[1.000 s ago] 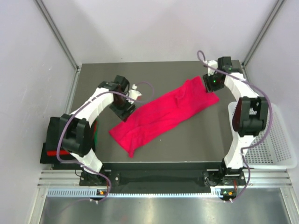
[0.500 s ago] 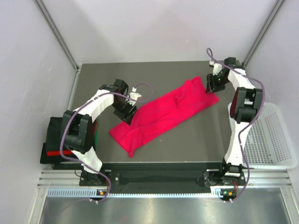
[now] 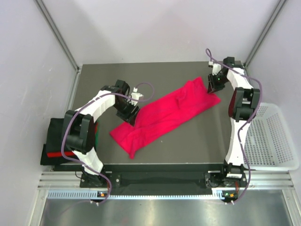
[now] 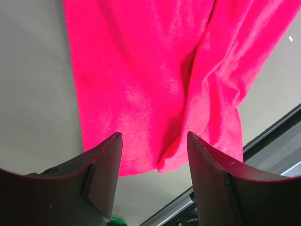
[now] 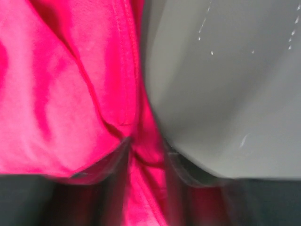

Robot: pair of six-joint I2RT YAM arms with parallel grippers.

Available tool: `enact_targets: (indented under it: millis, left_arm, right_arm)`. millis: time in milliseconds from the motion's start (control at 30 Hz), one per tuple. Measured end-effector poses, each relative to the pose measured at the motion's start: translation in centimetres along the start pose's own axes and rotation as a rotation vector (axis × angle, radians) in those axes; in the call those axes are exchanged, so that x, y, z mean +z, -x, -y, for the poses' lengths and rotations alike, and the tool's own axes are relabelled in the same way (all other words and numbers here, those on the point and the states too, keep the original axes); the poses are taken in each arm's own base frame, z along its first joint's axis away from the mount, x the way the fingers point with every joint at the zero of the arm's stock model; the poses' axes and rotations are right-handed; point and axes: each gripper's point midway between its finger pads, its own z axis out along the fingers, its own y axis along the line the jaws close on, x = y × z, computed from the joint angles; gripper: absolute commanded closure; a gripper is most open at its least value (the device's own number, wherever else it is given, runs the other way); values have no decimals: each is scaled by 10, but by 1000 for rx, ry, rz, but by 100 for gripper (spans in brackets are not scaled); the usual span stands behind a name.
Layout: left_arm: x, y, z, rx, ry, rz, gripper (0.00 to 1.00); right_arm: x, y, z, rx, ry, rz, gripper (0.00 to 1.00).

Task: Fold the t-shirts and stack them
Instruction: Fold the tshirt

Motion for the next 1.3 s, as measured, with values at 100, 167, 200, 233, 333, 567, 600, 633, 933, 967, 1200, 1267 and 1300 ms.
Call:
enact_targets:
  millis: [100,167,200,233,333,567,600,633,933,967,1200,1267,1300]
  left_arm:
    - [0,0,0,-4,0,0,38]
    - [0,0,0,-7,1,0,38]
    - [0,0,0,-10,2,0,38]
    - [0,0,0,-11,5,-1,38]
    - [1,-1,-1,-17,9,0,39]
    - [-2,-4,-7,-33,58,-3,33]
    - [-4,-4,-8,-39,68,0,27]
    - [-6,-3,-8,-42,75,1,21]
    - [-15,3,-10,-84,108,7,21]
    - [-16,2,-11,-88,111,3,20]
    - [-17,-7,-15,-119,111,-22,24]
    - [-13,-15,-16,-126,108,-42,25]
    - [-10,-22,-16,-130,106,-61,26]
  right_arm:
    - [5,1,2,-14,-26,-15,95]
    - [6,2,3,-25,-39,-22,100]
    - [6,3,2,-31,-47,-25,100]
    - [7,3,2,-38,-58,-33,100]
    - [10,12,2,-72,-95,-33,100]
    - [29,60,-4,-199,-225,55,100]
    - [33,71,-5,-218,-242,84,100]
    - [36,83,-7,-237,-259,119,100]
    - [37,184,-28,-370,-400,444,80]
    - [35,195,-31,-376,-431,484,70]
    - [8,212,-46,-338,-542,581,52]
    - [-9,199,-49,-288,-499,566,52]
    - [-21,184,-52,-256,-457,547,52]
